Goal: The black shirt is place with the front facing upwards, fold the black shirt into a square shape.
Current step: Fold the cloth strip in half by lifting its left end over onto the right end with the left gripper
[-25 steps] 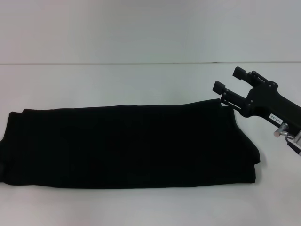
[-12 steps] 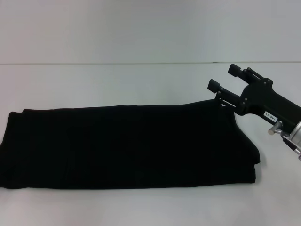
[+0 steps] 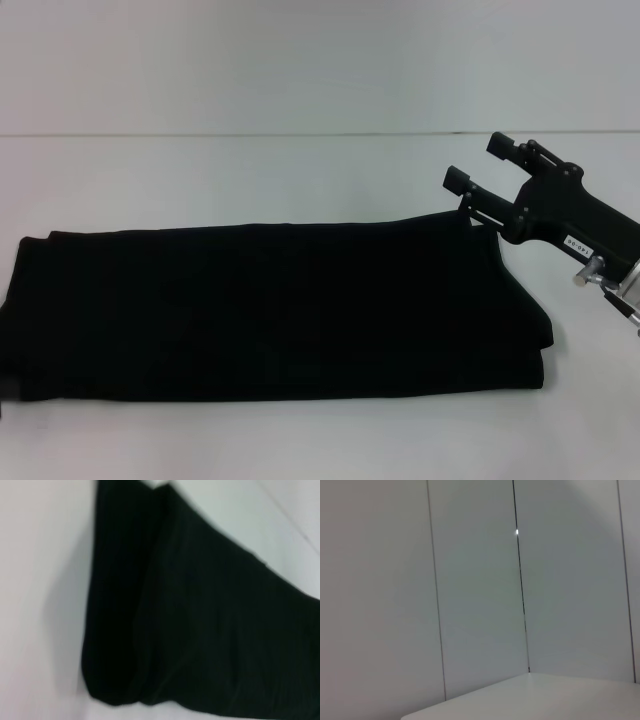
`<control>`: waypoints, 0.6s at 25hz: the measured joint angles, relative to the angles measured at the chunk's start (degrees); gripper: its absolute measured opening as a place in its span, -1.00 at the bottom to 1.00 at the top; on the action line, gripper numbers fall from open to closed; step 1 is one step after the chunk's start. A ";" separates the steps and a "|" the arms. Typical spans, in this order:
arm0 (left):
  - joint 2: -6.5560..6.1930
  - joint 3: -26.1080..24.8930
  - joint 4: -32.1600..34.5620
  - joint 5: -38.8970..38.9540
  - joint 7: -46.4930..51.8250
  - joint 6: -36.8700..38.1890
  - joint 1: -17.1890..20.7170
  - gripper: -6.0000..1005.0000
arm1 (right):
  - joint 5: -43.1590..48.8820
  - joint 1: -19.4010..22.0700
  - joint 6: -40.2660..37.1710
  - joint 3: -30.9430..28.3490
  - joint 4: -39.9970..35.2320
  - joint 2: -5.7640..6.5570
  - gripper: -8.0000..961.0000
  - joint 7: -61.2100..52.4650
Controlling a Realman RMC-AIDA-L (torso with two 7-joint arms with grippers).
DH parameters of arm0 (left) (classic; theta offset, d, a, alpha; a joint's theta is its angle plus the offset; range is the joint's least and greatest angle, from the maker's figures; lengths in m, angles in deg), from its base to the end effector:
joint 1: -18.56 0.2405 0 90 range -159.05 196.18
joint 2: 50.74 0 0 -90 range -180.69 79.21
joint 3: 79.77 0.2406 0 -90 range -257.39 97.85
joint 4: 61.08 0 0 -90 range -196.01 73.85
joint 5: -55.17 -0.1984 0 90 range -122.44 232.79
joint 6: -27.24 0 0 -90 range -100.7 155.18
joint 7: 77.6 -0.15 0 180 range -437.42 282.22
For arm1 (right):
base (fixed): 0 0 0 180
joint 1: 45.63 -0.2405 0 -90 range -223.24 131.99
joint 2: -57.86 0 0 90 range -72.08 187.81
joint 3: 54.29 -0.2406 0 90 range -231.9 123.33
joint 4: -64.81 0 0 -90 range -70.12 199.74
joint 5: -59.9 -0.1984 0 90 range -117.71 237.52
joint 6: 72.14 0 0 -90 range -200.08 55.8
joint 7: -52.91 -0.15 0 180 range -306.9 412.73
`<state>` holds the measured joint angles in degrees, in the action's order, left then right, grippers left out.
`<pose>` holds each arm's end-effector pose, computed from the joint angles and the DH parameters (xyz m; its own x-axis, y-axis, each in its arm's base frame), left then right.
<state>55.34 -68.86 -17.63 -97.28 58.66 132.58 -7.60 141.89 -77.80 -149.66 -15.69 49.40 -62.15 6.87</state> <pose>-0.3534 0.2502 0.1205 -0.1050 0.9429 0.3160 0.9945 0.0990 0.0348 0.2367 0.3425 -0.0119 0.6553 -0.0209 -0.7550 -0.5365 -0.7166 -0.4458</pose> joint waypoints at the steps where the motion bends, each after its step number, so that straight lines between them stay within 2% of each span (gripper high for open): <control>1: 0.01 0.19 -1.08 -0.24 1.06 -0.35 0.19 -0.06 | 0.00 0.04 -0.02 -0.01 -0.06 0.03 0.72 0.00; 6: 0.08 0.70 -1.47 -0.45 2.63 -0.40 0.36 -0.06 | 0.08 -0.05 -0.05 -0.02 0.14 0.03 0.72 0.67; 15: -0.48 2.90 -3.58 -0.66 3.92 -5.36 -1.06 -0.03 | 0.08 0.31 -0.08 -0.04 0.78 -0.05 0.72 1.26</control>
<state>54.86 -65.96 -21.22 -97.95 62.59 127.22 -8.65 141.97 -77.50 -149.74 -15.73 50.18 -62.20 8.13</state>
